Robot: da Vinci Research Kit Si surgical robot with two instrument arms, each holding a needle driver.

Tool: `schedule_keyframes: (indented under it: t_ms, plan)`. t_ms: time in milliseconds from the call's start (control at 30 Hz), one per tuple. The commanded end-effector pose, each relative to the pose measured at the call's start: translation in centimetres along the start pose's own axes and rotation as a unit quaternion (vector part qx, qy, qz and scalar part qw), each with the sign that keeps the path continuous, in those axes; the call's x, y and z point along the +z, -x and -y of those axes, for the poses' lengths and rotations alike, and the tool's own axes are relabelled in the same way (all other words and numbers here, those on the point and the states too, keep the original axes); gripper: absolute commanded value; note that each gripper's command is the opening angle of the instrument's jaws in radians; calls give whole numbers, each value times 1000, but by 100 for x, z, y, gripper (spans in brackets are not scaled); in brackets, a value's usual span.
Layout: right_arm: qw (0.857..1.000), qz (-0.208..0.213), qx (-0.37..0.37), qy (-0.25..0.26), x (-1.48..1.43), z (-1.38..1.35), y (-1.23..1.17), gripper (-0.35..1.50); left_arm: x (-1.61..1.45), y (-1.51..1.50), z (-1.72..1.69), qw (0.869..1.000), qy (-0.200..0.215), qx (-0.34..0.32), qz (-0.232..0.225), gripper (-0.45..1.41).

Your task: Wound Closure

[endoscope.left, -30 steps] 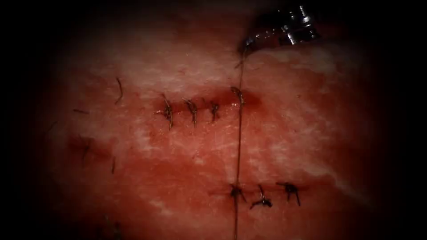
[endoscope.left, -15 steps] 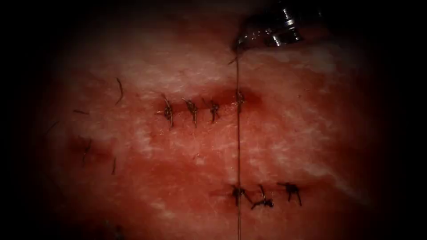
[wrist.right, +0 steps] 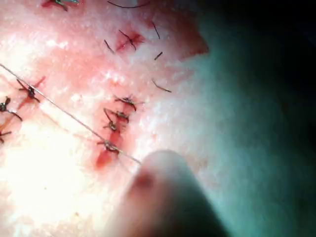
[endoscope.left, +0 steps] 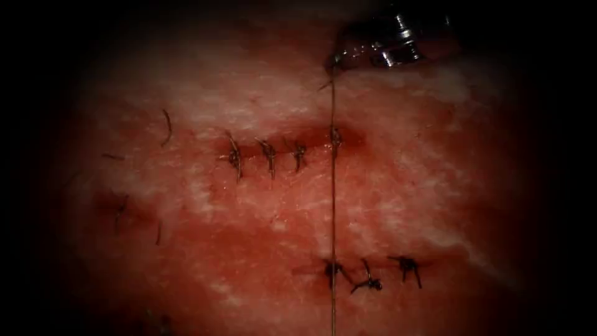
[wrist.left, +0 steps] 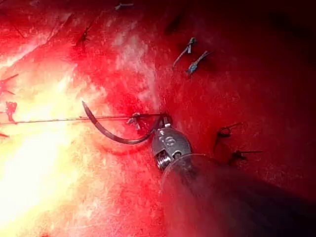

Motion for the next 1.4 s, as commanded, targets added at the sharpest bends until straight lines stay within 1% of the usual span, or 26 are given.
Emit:
schedule_keyframes:
  t_ms: [33,233,267,533,667,733,767,800,867,900,1000,1067,1100,1167,1233,1300,1333,1367,1400]
  plan:
    - [1000,7,-9,4,3,-8,-1,-35,5,14,-3,1000,1,-1,4,-45]
    - [999,33,-29,2,9,-17,10,-35,10,34,11,1000,0,-4,12,-45]
    - [999,38,-29,1,12,-17,12,-35,9,42,16,1000,-1,-7,17,-45]
    - [998,52,-36,0,16,-18,18,-35,6,62,28,999,-1,-9,39,-45]
    - [998,47,-30,-3,17,-19,19,-35,3,74,35,999,4,-9,51,-45]
    - [999,36,-23,-11,17,-17,16,-35,1,72,34,999,4,-10,50,-45]
    - [999,18,28,-31,14,-14,11,-35,-1,63,28,999,1,-13,46,-45]
    - [998,12,51,-34,12,-13,9,-27,-3,55,24,999,2,-15,39,-45]
    - [997,6,68,-36,4,-10,5,52,-6,34,17,999,6,-16,28,-45]
    - [997,7,74,-36,0,-7,2,64,-9,24,14,1000,7,-11,25,-45]
    - [996,15,84,-34,-21,1,-7,73,-19,-16,9,1000,7,4,15,-45]
    - [996,10,87,-35,-38,7,-11,71,-31,-49,8,1000,7,17,8,-45]
    - [994,3,110,-29,-46,9,-13,67,-38,-64,8,1000,6,25,4,-45]
    - [986,-13,164,-14,-63,12,-13,67,-56,-100,10,999,-1,44,-4,-45]
    - [979,-13,204,-17,-81,19,-13,73,-76,-132,12,998,-7,62,-11,-45]
    - [973,-9,231,-21,-97,26,-15,83,-100,-170,17,996,-20,81,-19,-45]
    - [947,-13,321,-18,-120,36,-21,84,-135,-217,27,994,-37,100,-27,-45]
    - [947,-13,321,-18,-120,36,-21,84,-135,-217,27,994,-37,100,-27,-45]
    - [941,-20,338,-15,-127,38,-23,91,-145,-231,31,993,-43,107,-29,-45]
